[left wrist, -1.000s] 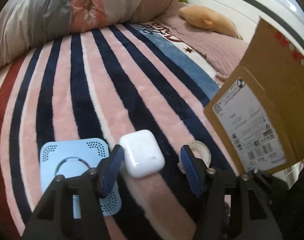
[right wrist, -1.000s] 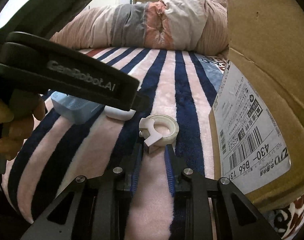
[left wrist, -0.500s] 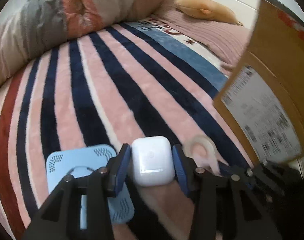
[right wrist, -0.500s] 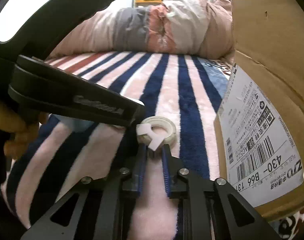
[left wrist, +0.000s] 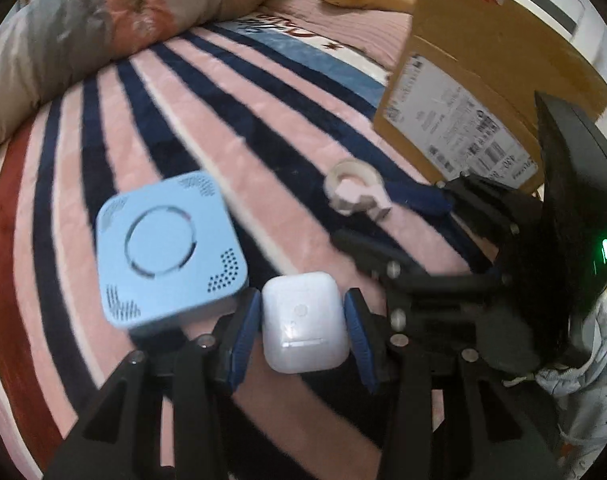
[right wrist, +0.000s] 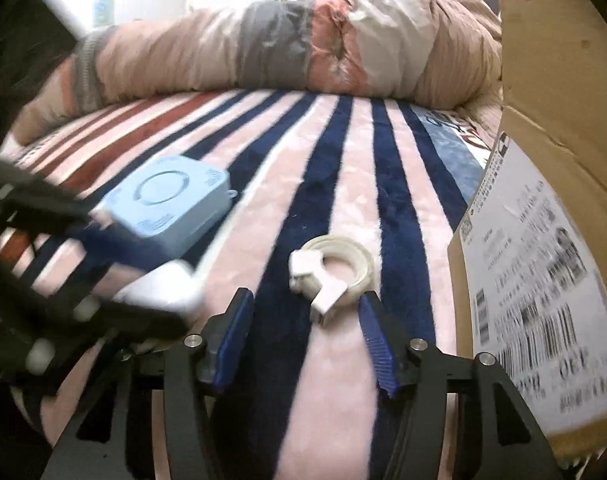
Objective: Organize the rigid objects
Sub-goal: 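Grasp the tape roll with white clip using the right tool while the left tool grasps the white earbuds case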
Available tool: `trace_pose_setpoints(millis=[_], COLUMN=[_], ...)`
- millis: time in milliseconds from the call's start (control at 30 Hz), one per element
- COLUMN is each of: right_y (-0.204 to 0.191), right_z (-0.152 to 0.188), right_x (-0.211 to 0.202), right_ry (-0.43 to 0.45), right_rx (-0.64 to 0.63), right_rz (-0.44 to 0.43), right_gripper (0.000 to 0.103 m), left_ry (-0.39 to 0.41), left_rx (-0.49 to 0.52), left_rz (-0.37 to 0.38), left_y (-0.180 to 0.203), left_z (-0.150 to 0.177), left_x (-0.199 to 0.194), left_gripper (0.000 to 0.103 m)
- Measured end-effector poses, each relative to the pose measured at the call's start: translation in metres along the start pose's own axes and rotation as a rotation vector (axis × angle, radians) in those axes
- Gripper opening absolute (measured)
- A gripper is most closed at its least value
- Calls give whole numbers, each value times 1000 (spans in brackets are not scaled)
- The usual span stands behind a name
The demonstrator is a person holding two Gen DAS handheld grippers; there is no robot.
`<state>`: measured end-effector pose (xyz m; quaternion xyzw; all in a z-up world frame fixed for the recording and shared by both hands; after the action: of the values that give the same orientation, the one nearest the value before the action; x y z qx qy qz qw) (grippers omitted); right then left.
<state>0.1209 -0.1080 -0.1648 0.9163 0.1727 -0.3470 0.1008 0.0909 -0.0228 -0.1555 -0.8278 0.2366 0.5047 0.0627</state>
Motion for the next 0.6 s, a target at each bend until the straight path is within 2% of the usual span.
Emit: trace_pose_setpoints(millis=[133, 200, 300, 400, 500, 600], right_y=[2, -1, -6, -9, -9, -14], right_z=[-8, -7, -4, -2, 1, 11], right_x=[7, 5, -3, -16, -22, -22], right_ry=[-6, 7, 33, 67, 11, -42], right_rx=[18, -8, -56, -79, -61, -107], right_rz=[15, -10, -52, -58, -144, -147], right_gripper=[48, 30, 30, 30, 30, 33], left_ry=[22, 28, 39, 39, 28, 25], left_rx=[-27, -36, -54, -51, -64, -68], left_rz=[-11, -17, -12, -31, -38, -41], left_y=[-6, -9, -13, -15, -16, -17], left_z=[10, 14, 18, 18, 19, 26], left_x=[-8, -11, -17, -20, -20, -21], left_gripper=[40, 40, 40, 40, 40, 40])
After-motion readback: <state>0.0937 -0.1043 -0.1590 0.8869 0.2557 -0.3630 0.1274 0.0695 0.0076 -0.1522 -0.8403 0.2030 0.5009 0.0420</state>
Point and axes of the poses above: each gripper's, at about its wrist camera, not at the fingertips, and x roughly the way its jaws point, y to its right, z to its underside, the point moved 3 cm from there along x, roughly the way its jaws point, and after that the axes turned 5 degrees about x, right-handed, at the moved point
